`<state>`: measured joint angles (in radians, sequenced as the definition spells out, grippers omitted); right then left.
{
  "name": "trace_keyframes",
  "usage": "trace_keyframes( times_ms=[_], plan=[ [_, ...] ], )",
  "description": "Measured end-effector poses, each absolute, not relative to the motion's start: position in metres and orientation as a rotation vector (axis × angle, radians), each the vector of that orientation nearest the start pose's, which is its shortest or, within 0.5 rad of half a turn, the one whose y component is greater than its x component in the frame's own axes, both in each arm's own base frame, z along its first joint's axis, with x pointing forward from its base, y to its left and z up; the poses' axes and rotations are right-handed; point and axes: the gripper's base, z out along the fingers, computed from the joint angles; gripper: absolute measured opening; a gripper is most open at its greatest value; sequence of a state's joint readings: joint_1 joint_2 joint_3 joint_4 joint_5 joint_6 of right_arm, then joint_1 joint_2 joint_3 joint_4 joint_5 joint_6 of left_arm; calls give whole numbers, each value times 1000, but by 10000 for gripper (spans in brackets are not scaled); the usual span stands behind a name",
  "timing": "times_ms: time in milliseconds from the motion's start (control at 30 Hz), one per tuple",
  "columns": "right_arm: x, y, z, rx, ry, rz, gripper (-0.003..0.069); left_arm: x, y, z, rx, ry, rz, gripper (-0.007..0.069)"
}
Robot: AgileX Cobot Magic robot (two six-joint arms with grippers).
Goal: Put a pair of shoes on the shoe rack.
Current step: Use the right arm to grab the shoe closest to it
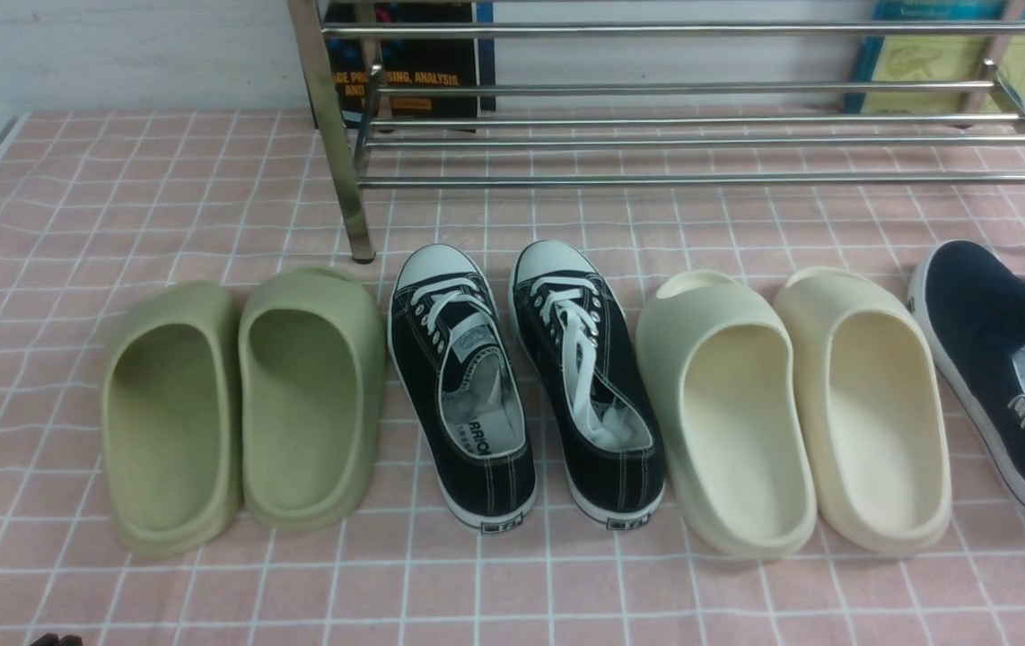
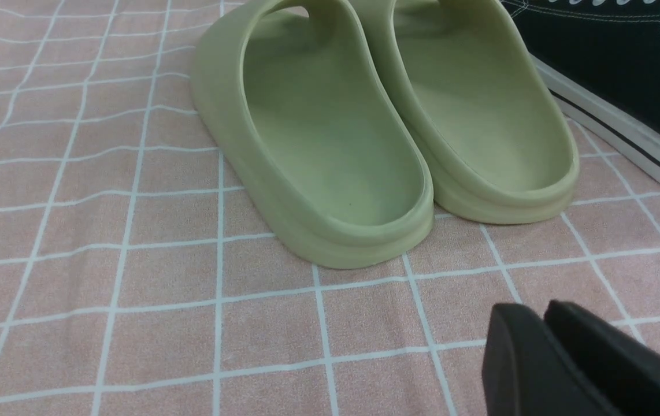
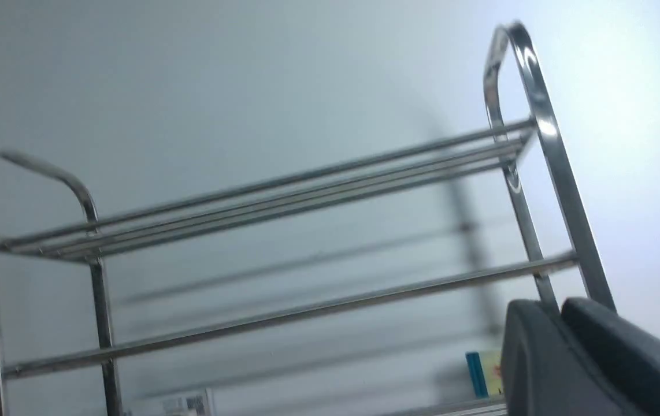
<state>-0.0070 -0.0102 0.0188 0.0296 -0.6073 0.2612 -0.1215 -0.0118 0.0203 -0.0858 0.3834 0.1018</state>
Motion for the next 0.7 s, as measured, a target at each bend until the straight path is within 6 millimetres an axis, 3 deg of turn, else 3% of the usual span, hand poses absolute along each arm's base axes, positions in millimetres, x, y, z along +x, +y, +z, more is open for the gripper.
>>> trace_keyframes(
  times_ms=[100,200,267,333,367,467,533,567,633,667,700],
  plan=[
    [33,-2,279,135,864,240,69,51,-9,173,157,1869,-98,86],
    [37,-1,318,113,902,190,32,51,-9,173,157,1869,-98,86],
    [46,-1,351,87,956,133,-5,51,-9,173,157,1869,-98,86],
    [63,-1,369,68,1048,90,-7,51,-9,173,157,1869,-98,86],
    [65,-1,371,67,1060,86,-7,51,-9,173,157,1869,-98,86],
    [112,-1,378,46,1333,42,-7,51,-9,173,157,1869,-98,86],
    [130,-1,373,46,1445,39,-7,51,-9,173,157,1869,-98,88],
    [156,-1,361,46,1626,35,-7,51,-9,173,157,1869,-98,90],
    [180,-1,346,46,1827,33,-7,51,-9,173,157,1869,-98,92],
    [180,-1,347,46,1822,33,-7,51,-9,173,157,1869,-98,92],
    [199,-1,334,45,2005,32,-7,51,-9,173,157,1869,-98,94]
  ],
)
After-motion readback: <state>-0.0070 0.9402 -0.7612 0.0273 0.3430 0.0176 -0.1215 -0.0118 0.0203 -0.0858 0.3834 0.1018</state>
